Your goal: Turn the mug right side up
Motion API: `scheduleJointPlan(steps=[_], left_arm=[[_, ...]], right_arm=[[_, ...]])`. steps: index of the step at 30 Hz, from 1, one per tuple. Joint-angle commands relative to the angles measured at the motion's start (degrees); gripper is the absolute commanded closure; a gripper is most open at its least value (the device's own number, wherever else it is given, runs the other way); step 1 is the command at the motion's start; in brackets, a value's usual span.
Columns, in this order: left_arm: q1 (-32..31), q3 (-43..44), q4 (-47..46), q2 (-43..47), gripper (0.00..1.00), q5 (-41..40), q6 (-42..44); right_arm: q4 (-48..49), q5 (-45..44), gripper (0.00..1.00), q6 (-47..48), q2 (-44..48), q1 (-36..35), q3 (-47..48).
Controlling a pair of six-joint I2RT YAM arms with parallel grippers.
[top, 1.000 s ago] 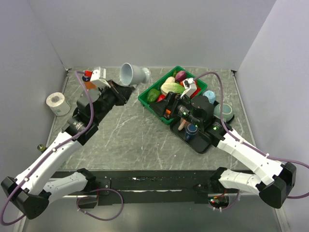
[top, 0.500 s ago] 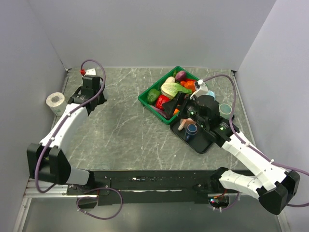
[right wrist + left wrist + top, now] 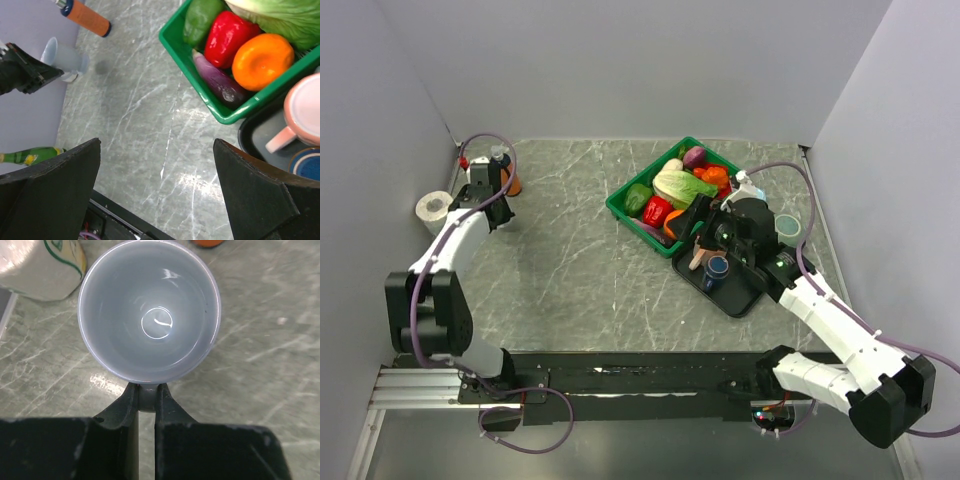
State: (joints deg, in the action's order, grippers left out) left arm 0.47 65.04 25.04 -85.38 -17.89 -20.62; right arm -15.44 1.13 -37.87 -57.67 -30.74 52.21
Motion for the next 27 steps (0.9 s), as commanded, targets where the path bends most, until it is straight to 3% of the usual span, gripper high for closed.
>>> scheduleJointPlan(steps=[1, 22, 25, 27], left_arm=[[1.7, -0.4, -7.4, -2.8, 0.99, 0.3, 1.5], [2.6, -1.2, -8.2, -8.4, 0.99, 0.9, 4.3], [2.5, 0.8, -4.0, -9.6, 0.89, 0.7, 3.9], [2.6, 1.1, -2.8, -9.6, 0.73, 0.4, 3.7]], right_arm=[[1.7, 2.8, 0.00, -0.2, 1.1, 2.3, -0.8], [2.3, 4.5, 0.00, 0.2, 0.7, 4.6, -1.7], [1.8, 4.7, 0.01, 0.3, 0.7, 4.8, -1.6], [1.6, 4.8, 0.00, 0.3, 0.8, 5.3, -1.6]])
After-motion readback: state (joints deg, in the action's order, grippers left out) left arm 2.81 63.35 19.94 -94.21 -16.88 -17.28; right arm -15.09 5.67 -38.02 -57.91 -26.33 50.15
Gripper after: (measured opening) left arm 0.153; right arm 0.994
